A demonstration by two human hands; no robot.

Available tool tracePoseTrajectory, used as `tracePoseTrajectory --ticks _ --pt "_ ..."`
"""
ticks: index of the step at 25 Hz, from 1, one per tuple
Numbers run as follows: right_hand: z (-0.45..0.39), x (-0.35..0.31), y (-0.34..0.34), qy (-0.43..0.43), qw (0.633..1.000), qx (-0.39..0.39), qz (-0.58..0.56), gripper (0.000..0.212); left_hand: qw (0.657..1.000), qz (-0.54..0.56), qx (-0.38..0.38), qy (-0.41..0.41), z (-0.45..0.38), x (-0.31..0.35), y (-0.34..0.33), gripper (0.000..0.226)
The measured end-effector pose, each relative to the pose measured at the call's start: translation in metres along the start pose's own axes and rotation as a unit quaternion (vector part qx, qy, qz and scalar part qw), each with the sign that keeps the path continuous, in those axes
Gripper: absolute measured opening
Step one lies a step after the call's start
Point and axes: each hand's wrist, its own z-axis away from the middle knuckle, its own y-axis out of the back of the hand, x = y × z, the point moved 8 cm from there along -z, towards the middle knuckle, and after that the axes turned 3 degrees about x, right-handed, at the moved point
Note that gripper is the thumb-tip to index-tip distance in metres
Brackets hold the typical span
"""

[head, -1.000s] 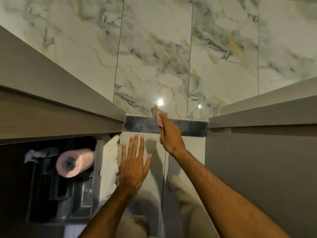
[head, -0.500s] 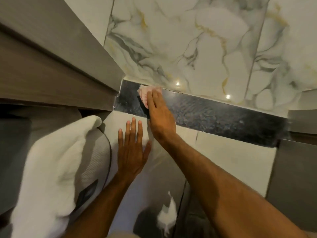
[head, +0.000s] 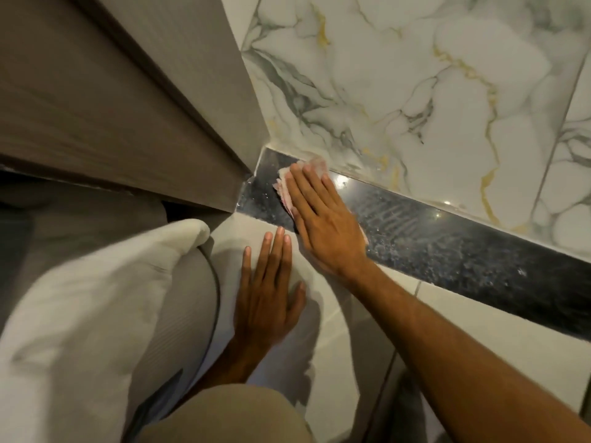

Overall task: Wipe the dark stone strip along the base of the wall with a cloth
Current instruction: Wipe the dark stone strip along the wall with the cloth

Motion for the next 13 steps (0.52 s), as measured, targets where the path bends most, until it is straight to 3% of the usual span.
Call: tracePoseTrajectory --ticks 5,10,13 --pt "0.035 0.011 0.001 0.051 0.997 -0.059 0.007 0.062 1.0 -0.003 -0.012 0.015 0.004 -0.004 0.0 0.078" --pt "-0.041 -0.004 -0.005 -0.098 0.994 0.034 0.038 0.067 0.998 -0.022 0.035 0.043 0.01 -0.012 0.001 0.081" --pt "0.003 -0.03 -0.022 0.022 0.998 -0.032 0.047 0.066 0.998 0.001 0.042 0.053 0.008 -0.008 0.008 0.078"
